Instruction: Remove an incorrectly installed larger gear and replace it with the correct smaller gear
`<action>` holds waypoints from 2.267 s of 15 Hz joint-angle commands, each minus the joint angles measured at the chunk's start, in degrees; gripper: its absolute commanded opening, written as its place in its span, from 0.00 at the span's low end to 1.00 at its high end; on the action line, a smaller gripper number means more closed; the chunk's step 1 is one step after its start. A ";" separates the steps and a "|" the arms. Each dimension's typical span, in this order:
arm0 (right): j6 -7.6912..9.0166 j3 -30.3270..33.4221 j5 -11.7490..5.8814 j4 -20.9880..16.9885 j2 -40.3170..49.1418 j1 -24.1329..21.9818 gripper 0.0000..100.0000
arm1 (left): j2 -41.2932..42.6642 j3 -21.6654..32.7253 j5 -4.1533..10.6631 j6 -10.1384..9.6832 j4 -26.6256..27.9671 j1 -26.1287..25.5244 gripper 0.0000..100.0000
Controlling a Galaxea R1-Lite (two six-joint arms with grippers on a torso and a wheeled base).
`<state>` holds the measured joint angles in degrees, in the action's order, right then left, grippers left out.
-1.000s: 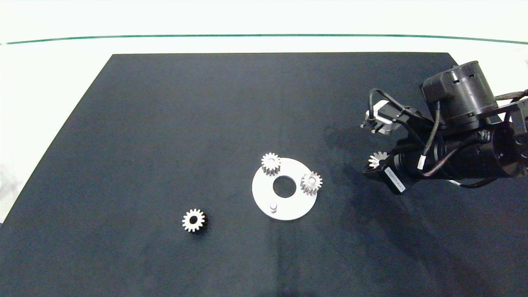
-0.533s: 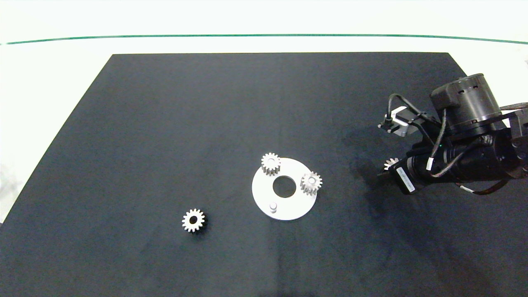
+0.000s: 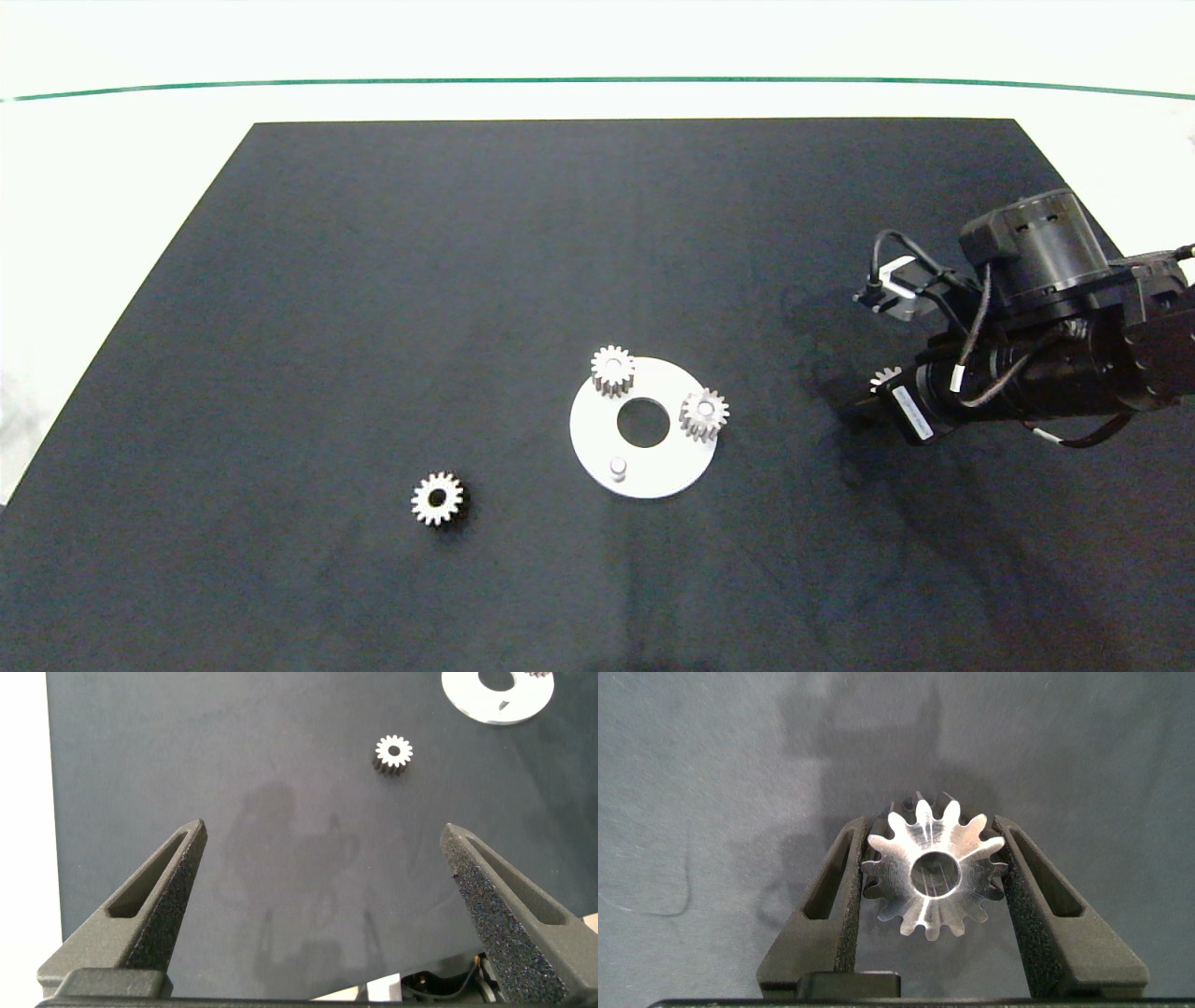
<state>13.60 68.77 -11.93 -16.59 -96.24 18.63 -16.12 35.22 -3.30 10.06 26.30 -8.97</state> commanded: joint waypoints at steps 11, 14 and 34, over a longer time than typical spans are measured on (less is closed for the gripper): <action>0.37 -2.76 -0.11 1.56 6.60 0.01 1.00 | -0.23 0.03 -0.04 1.10 0.07 -0.26 1.00; 0.19 -6.01 -0.19 1.47 15.30 -0.26 1.00 | -2.78 -0.06 -0.92 3.39 0.16 -0.52 1.00; -2.62 -17.70 -0.11 1.30 42.46 -4.04 1.00 | -35.12 -10.35 -8.91 12.35 -22.16 -8.43 1.00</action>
<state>10.91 51.24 -11.98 -15.19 -53.66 14.52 -47.68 26.12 -12.15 21.66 4.88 -17.23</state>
